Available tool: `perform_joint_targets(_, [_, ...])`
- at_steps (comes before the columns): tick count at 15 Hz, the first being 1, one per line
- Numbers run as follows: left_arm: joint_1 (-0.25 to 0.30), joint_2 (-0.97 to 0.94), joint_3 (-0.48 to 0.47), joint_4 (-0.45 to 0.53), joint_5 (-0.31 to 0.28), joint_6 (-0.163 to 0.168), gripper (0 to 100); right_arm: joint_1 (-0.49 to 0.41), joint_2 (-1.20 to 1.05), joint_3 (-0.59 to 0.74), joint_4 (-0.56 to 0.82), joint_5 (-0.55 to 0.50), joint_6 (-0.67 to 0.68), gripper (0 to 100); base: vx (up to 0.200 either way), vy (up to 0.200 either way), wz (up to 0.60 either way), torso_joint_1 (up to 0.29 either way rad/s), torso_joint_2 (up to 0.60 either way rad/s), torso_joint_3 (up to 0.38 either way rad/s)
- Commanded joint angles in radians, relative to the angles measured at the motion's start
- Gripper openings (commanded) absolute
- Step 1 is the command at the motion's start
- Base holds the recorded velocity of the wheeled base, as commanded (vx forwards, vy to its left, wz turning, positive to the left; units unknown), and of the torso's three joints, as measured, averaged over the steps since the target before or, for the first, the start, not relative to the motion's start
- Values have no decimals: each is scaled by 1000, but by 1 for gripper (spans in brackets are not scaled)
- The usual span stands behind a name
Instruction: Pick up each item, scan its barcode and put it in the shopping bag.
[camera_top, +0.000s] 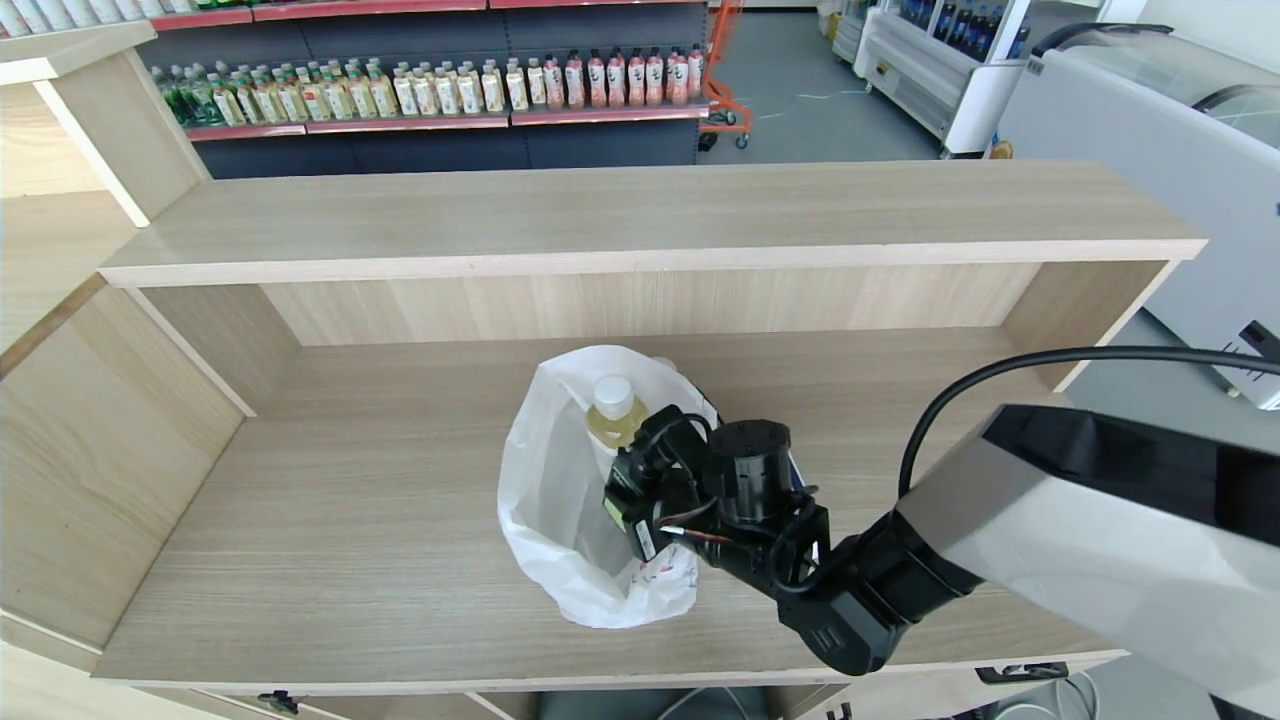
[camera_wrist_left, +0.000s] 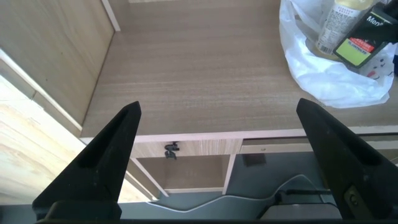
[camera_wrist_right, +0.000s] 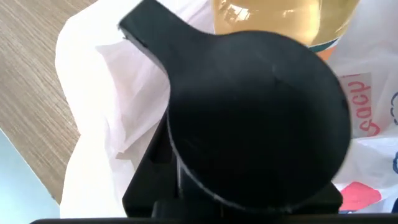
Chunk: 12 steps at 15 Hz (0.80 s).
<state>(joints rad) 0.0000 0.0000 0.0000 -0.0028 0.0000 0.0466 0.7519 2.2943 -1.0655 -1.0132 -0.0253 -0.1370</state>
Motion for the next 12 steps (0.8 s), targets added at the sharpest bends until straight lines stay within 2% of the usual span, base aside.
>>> perform_joint_targets(1, [0, 0, 0, 0, 0, 1, 100, -8, 34, 7, -7, -1, -16, 0, 0, 0, 0, 0, 0, 0])
perform_joint_targets(2, [0, 2, 0, 0, 0, 1, 100, -8, 34, 9, -7, -1, -18, 0, 0, 0, 0, 0, 0, 0])
perform_joint_targets(3, [0, 2, 0, -2, 0, 1, 100, -8, 34, 10, -7, -1, -19, 100, 0, 0, 0, 0, 0, 0])
perform_joint_targets(10, [0, 0, 0, -2, 0, 6, 100, -8, -47, 16, -2, 12, 2, 100, 0, 0, 0, 0, 0, 0])
perform_joint_targets(12, [0, 2, 0, -2, 0, 7, 100, -17, -82, 10, 5, 7, 65, 100, 0, 0, 0, 0, 0, 0])
